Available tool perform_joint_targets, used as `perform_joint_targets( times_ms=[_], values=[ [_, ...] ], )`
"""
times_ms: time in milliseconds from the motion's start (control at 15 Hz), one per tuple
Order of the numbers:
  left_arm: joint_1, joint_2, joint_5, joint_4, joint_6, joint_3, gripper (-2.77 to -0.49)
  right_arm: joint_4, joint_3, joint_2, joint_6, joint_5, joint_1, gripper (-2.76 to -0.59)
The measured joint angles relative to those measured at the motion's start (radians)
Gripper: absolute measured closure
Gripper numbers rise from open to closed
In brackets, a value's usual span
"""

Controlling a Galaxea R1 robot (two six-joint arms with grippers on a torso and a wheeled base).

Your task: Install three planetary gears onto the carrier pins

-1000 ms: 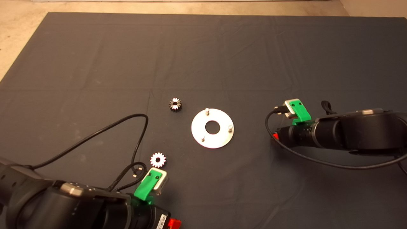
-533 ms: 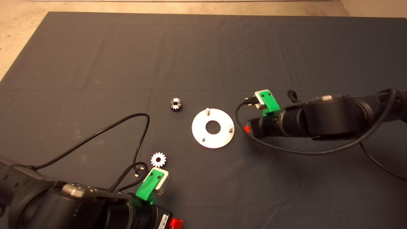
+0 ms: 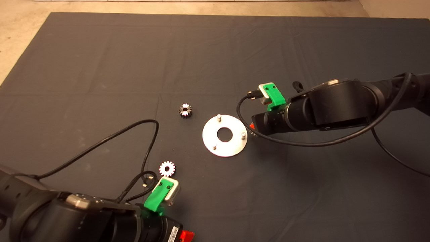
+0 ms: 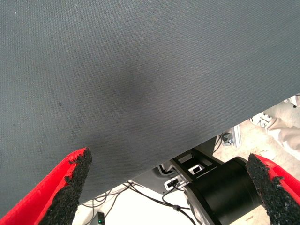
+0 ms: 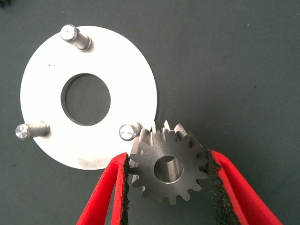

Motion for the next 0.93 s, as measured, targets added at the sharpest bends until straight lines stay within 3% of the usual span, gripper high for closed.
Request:
perform_joint_targets(
  times_ms=[267,333,600,800,933],
  values=[
    [0.000,0.002,0.000,0.000,0.000,0.000,-2.36,0.053,-0.026,0.031,-0.001,0.010,0.000,-0.92],
    [0.000,0.002,0.000,0.000,0.000,0.000,-2.36,0.054,-0.029,0.036,-0.001,0.014,0.001,-0.92],
    [0.000,0.002,0.000,0.001,0.000,0.000,-2.36,0.064,-0.082,0.086,-0.001,0.010,0.019,-0.92],
    [0.000,0.002,0.000,0.001,0.000,0.000,-2.36,0.064,-0.088,0.100,-0.002,0.019,0.019,-0.92],
    [0.000,0.002,0.000,0.001,0.000,0.000,-2.36,0.066,-0.090,0.101,-0.002,0.008,0.019,-0.92]
  ],
)
